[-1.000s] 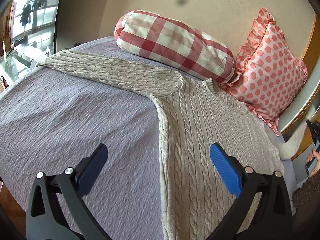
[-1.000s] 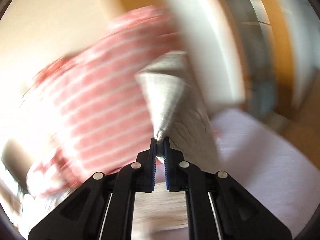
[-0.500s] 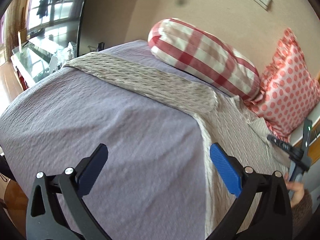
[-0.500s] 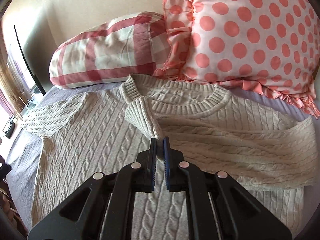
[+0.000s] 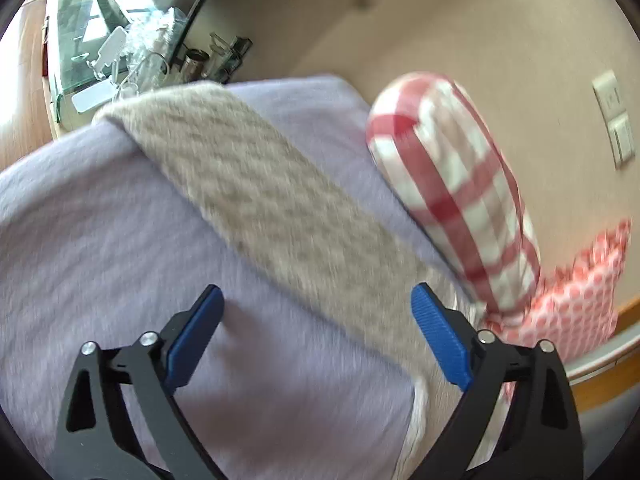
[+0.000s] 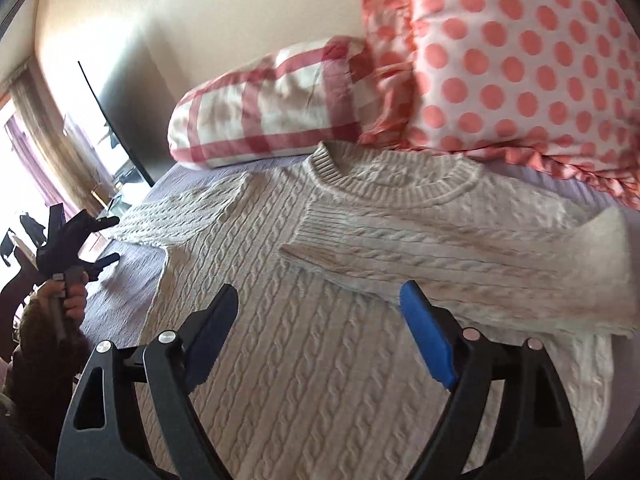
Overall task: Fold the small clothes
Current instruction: 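Grasp the other sleeve with the left gripper and fold it across the body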
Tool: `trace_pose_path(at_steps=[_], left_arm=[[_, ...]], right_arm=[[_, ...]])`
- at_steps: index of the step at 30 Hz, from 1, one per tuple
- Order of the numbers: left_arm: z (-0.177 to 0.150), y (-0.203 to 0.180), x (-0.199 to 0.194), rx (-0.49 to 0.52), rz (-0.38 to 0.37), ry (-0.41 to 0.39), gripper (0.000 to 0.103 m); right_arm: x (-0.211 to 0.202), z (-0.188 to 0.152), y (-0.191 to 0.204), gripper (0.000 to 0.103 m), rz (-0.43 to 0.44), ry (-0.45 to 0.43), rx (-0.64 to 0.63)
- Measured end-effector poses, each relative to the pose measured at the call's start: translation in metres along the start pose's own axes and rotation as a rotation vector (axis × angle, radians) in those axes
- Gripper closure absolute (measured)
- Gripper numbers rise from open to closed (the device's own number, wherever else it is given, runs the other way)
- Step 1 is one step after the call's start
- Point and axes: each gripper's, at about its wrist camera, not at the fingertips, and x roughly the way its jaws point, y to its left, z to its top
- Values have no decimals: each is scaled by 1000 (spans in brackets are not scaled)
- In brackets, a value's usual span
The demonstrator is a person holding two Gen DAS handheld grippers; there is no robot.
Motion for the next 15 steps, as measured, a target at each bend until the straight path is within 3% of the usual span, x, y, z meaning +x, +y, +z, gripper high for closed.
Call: trace_pose_path(at_steps=[5,9,10,12,15], left_arm=[[47,30,8,-150,-1,-59,34],[76,53,6,-241,62,-95,60],[82,54,6,-243,106,-98,74],[87,41,2,-195,201,-111,95],[82,-11,-9,-26,263,-174,97]], right_arm=[[-20,-6,-25,16,-19,-26,57],[-27,-11,-36,16,-20,-36,80],[-30,-12,-38,16,-23,-42,81],[-35,-14,-43,16,-20,-56,88],[-50,-14,-54,16,-18,-95,109]])
